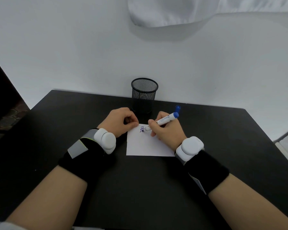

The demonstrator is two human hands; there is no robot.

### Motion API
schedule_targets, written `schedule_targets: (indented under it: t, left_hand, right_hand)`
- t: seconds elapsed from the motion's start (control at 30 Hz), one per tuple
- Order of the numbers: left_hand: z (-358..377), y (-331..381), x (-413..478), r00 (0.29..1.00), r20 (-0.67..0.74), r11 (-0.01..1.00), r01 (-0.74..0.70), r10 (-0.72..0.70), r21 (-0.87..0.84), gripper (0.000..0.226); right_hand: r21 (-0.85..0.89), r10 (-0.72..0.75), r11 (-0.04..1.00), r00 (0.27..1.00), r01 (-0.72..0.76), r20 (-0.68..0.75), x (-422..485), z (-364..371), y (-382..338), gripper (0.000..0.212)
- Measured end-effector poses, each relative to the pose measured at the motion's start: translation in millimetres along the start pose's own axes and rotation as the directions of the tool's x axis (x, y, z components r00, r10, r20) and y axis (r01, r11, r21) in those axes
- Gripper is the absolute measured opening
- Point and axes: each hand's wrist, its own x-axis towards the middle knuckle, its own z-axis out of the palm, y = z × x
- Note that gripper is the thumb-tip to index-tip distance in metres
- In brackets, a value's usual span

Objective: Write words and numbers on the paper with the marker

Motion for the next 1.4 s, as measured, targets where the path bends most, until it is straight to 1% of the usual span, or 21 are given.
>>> schedule_targets:
  t: [0.07,0.2,0.33,0.57,0.73,0.87,1.07,1.17,1.27,1.4]
  left_hand:
    - [-0.1,0.2,0.3,1.000,0.004,1.000,0.003,-0.003,-0.002,0.004]
    - [-0.4,0.9,0.2,1.000,0.007,1.000,0.003,-0.003,0.003,0.003]
    - [-0.1,0.6,0.2,1.000,0.001,1.000,0.000,0.000,0.006,0.004]
    - [0.0,1.0,0.3,1.000,0.004,1.000,0.006,-0.006,-0.006,0.004]
    - [-0.2,1.2,0.0,1.000,0.006,1.000,0.013,-0.013,-0.008,0.003]
    - [-0.7,1.6,0.2,1.000,0.014,1.000,0.007,-0.007,0.005,0.004]
    - [-0.7,1.5,0.5,0.999,0.029,1.000,0.013,-0.014,0.012,0.004]
    - [-0.8,1.5,0.1,0.999,0.034,1.000,0.022,-0.022,0.007,0.004]
    - [-0.8,1.8,-0.5,0.999,0.025,1.000,0.020,-0.020,-0.009,0.005]
    - [-0.6,1.8,-1.2,0.999,0.023,1.000,0.022,-0.022,-0.010,0.004]
  right_hand:
    - [-0.004,0.000,1.000,1.000,0.000,-0.011,0.1,0.0,0.0,0.023]
    - [0.026,0.008,1.000,1.000,-0.009,0.030,-0.4,-0.4,-1.6,0.022]
    - [0.109,0.010,0.994,1.000,-0.007,-0.028,-0.1,-2.0,-1.5,0.022]
    - [0.061,0.023,0.998,1.000,-0.022,-0.019,0.9,-0.4,1.5,0.026]
    - [0.053,0.035,0.998,0.995,-0.030,-0.093,3.0,-6.2,5.6,0.024]
    - [0.035,0.057,0.998,0.996,-0.055,-0.071,3.7,-5.7,6.4,0.023]
    - [0.032,0.050,0.998,0.997,-0.048,-0.058,3.0,-5.2,5.3,0.022]
    - [0.005,0.056,0.998,0.995,-0.056,-0.080,3.0,-5.4,4.3,0.022]
    - [0.018,0.064,0.998,0.993,-0.063,-0.100,2.9,-6.1,4.4,0.026]
    - [0.019,0.062,0.998,0.996,-0.061,-0.070,2.1,-5.4,3.4,0.023]
